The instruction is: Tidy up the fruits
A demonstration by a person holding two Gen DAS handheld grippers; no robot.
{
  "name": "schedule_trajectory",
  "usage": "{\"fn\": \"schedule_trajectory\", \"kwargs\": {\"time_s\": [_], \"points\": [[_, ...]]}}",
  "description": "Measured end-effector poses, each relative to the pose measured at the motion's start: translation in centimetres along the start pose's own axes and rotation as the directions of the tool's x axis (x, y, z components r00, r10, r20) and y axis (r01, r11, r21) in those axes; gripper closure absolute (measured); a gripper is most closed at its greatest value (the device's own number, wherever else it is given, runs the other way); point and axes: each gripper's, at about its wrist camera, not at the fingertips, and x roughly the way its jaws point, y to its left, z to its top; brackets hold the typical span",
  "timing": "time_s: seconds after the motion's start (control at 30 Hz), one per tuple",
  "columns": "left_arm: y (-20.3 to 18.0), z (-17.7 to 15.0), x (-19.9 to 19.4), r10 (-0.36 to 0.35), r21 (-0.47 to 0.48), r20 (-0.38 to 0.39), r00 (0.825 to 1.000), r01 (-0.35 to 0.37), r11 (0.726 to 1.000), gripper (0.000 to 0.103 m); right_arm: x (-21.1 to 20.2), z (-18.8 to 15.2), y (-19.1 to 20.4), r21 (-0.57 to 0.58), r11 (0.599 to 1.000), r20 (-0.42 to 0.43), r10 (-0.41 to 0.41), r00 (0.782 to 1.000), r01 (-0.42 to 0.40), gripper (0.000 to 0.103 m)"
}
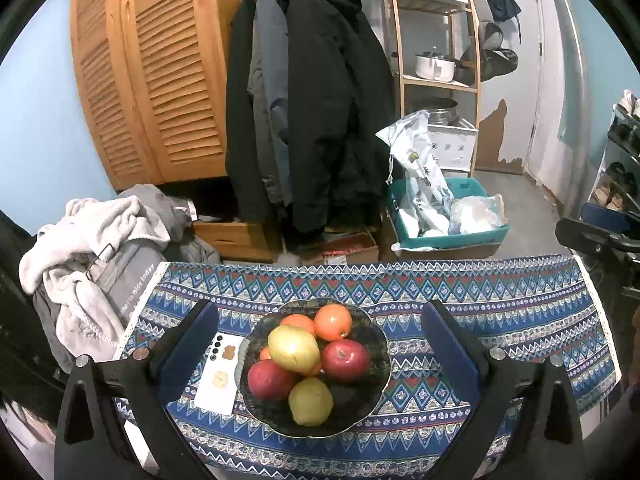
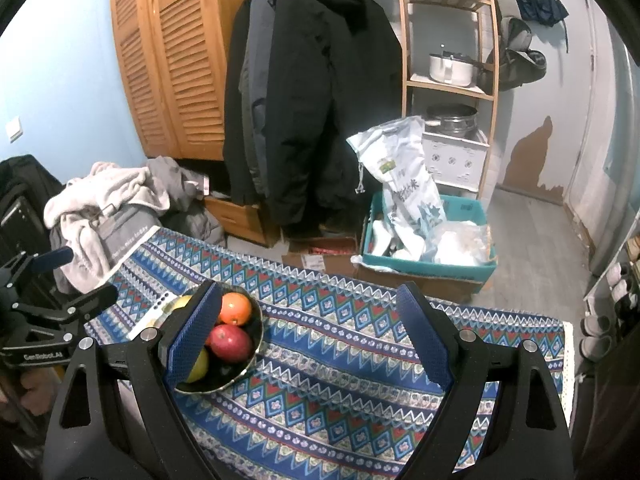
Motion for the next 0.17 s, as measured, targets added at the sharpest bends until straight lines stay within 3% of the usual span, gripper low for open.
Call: {"fn": "schedule_trajectory", "kwargs": {"time_s": [0.17], "points": [[-0.12, 0.04, -0.01, 0.0, 0.005, -0.001, 1.0, 0.0, 1.0, 0.001, -0.02, -0.08, -0.06, -0.001, 1.0, -0.003, -0.001, 1.0, 0.001, 0.015]]}}
